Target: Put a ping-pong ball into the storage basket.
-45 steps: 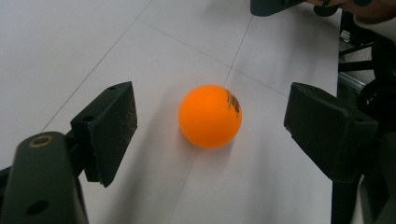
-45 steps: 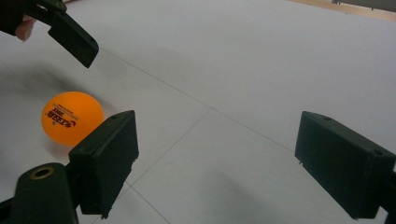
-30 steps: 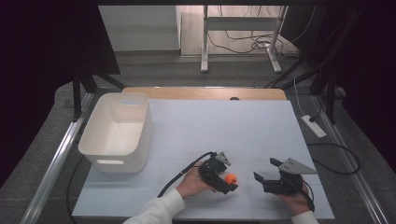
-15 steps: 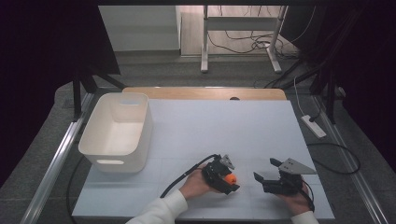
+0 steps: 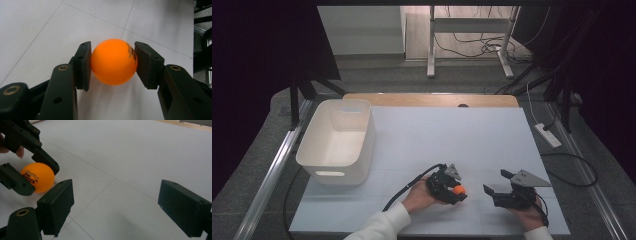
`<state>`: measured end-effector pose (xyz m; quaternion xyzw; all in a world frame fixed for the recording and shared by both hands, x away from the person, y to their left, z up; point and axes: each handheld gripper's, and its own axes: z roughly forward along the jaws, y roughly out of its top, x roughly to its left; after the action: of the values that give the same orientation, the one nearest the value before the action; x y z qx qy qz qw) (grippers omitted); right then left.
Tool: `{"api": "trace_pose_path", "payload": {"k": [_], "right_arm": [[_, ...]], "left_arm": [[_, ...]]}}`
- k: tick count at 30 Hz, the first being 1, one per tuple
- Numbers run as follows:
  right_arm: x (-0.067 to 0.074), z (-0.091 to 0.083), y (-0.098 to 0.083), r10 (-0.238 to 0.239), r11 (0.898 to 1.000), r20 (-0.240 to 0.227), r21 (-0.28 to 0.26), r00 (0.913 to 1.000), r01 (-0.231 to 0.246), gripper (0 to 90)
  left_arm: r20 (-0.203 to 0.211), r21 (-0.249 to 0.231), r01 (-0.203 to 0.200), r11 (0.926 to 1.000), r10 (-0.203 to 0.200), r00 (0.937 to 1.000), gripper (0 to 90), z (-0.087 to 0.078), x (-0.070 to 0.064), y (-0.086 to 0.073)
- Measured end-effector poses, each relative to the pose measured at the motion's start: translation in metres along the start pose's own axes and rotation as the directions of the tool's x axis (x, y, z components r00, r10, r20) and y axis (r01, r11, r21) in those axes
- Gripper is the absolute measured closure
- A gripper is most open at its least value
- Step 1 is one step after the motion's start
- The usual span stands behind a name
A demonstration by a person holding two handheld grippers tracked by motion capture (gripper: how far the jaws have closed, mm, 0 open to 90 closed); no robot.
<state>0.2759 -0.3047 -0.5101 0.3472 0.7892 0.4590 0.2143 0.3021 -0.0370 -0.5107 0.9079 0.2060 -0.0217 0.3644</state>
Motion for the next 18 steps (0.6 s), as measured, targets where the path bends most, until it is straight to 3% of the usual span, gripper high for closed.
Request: {"api": "trace_pose_path", "payload": {"k": [12, 18], "right_arm": [[0.0, 0.0, 0.0, -0.002, 1.0, 0.003, 0.003, 1.0, 0.002, 13.2], [0.0, 0.0, 0.0, -0.002, 1.0, 0.005, 0.007, 1.0, 0.002, 13.2]], "left_arm": [[-0.019, -0.047, -0.01, 0.9988, 0.01, 0.9998, 50.9, -0.014, -0.001, 0.0], [-0.037, -0.078, 0.006, 0.997, -0.008, 0.9993, 50.8, -0.021, 0.001, 0.0]]}}
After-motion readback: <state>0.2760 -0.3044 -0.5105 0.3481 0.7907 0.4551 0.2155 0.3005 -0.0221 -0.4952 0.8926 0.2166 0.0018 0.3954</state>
